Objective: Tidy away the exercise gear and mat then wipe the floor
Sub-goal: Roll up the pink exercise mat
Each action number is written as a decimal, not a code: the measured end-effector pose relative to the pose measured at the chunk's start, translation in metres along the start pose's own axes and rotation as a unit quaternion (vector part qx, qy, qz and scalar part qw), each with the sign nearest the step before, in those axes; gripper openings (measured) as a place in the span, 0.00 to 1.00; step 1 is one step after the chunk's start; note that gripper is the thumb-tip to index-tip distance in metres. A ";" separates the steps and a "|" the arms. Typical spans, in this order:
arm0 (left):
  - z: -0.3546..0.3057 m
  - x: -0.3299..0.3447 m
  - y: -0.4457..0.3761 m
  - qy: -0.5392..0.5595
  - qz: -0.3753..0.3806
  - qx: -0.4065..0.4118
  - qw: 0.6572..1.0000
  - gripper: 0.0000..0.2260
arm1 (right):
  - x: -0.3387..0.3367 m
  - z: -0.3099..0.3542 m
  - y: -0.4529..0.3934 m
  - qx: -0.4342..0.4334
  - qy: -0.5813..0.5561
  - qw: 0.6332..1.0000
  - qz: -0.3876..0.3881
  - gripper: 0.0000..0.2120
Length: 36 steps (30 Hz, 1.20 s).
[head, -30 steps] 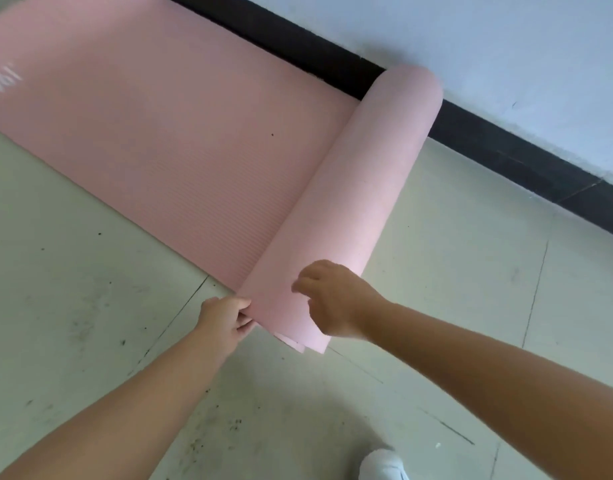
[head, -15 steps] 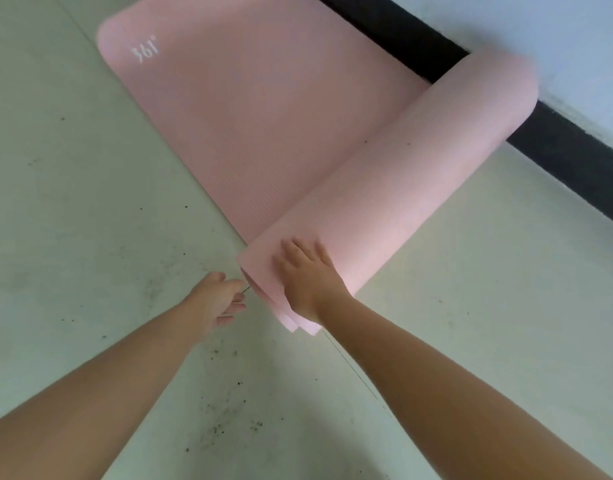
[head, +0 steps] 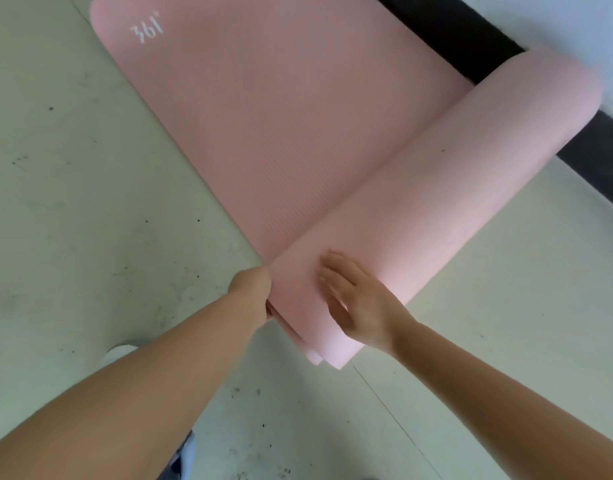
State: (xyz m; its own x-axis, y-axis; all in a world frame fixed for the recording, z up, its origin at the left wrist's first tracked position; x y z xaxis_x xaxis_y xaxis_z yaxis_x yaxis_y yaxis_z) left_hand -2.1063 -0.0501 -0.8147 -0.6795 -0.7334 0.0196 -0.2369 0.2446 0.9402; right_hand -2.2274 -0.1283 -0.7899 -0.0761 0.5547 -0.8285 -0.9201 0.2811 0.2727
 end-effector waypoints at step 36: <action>-0.143 -0.057 -0.074 -0.007 0.224 -0.080 0.971 0.11 | -0.048 0.032 -0.116 0.147 0.258 0.951 -0.087 0.19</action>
State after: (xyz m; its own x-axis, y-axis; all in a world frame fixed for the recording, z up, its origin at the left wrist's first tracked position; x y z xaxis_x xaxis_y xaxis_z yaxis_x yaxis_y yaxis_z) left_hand -1.9508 -0.1171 -0.8364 -0.6989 -0.5669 0.4361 0.1952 0.4354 0.8788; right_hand -2.1041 -0.1622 -0.7659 -0.1810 0.0434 -0.9825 -0.7941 0.5830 0.1720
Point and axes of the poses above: each hand's wrist, its own y-axis away from the middle knuckle, its own x-axis out of the palm, z = x × y, the point moved 5 cm from there along -y, towards the middle knuckle, and after that the axes turned 13 degrees about z, right-handed, at the moved point
